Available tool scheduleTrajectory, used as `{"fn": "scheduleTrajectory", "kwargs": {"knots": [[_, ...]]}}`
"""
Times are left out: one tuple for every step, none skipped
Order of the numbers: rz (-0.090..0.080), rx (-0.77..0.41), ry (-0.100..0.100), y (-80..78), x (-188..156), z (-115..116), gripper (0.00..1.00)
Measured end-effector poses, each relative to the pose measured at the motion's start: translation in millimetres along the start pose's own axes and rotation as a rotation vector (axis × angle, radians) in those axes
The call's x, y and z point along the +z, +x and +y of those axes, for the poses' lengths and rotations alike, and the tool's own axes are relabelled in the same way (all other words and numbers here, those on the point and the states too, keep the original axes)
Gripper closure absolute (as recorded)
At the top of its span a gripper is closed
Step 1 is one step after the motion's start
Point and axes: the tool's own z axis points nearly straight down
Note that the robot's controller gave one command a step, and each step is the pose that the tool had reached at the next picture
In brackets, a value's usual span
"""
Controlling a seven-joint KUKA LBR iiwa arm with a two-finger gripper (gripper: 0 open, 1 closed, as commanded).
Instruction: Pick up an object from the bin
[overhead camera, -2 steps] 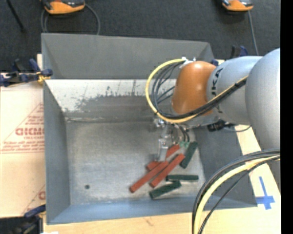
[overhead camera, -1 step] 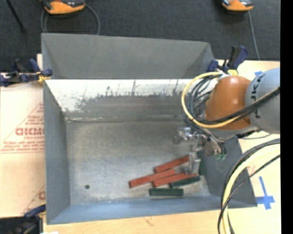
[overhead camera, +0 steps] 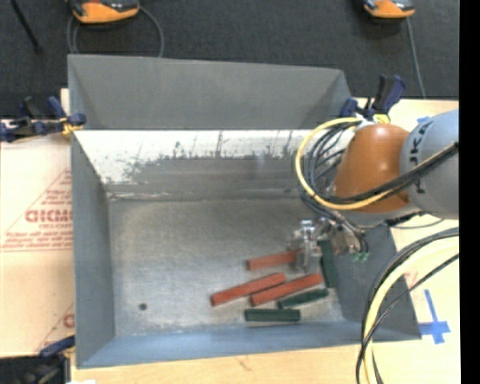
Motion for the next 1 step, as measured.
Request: {"fn": "scheduleTrajectory", "kwargs": {"knots": [[-0.005,0.008,0.003,0.5,-163.7,-7.2,1.00]]}}
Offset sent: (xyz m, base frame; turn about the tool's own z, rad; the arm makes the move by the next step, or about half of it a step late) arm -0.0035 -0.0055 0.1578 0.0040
